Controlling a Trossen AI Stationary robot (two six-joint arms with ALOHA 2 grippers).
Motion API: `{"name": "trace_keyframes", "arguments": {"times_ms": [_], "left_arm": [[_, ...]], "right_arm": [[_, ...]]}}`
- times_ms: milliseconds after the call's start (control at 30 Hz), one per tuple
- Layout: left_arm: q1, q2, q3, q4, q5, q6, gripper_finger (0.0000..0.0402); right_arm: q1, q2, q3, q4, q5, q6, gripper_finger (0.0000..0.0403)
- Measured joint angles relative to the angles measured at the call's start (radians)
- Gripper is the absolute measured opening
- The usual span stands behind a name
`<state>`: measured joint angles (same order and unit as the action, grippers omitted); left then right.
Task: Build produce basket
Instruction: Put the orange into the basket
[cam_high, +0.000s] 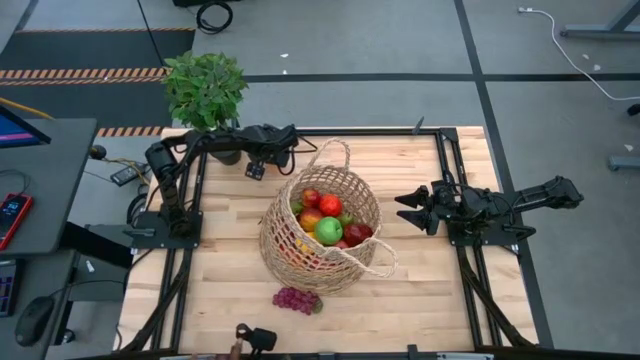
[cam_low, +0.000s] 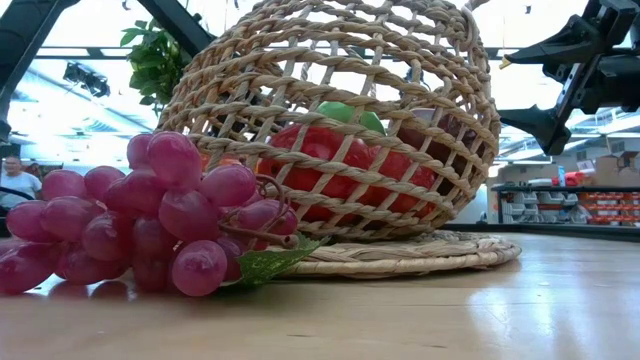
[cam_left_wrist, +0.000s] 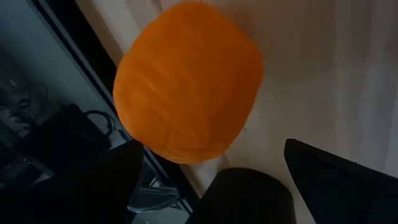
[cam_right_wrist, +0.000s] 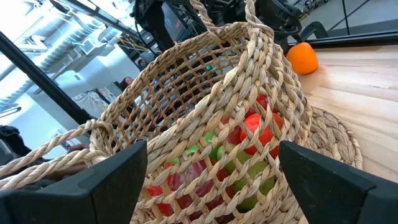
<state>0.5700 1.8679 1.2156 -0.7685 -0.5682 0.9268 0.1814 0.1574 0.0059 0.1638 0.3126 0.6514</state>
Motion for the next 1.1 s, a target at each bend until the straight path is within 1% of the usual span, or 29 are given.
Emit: {"name": "trace_keyframes", "arguments": {"times_ms": [100,167,433,700,800,900,1100], "left_arm": [[-0.010,0.000,0.000,0.000,0.002,0.003,0.0396],[-0.013,0.000,0.000,0.002,0.023,0.007,0.0396],[-0.014,0.000,0.017,0.003,0.195,0.005,0.0396],[-0.014,0.000,0.017,-0.011,0.319,0.001,0.0396],[-0.014,0.000,0.017,-0.022,0.371,-0.035,0.0396],[-0.014,0.000,0.017,-0.022,0.389,-0.060,0.0396],[-0.014,0.000,0.017,-0.023,0.389,-0.081,0.0394]], "right_arm": [[0.000,0.000,0.000,0.000,0.000,0.000,0.0365],[0.000,0.000,0.000,0.000,0.000,0.000,0.0365],[0.000,0.000,0.000,0.000,0.000,0.000,0.0365],[0.000,0.000,0.000,0.000,0.000,0.000,0.0365],[0.000,0.000,0.000,0.000,0.000,0.000,0.0365],[0.000,0.000,0.000,0.000,0.000,0.000,0.0365],[0.000,0.000,0.000,0.000,0.000,0.000,0.0365]]}}
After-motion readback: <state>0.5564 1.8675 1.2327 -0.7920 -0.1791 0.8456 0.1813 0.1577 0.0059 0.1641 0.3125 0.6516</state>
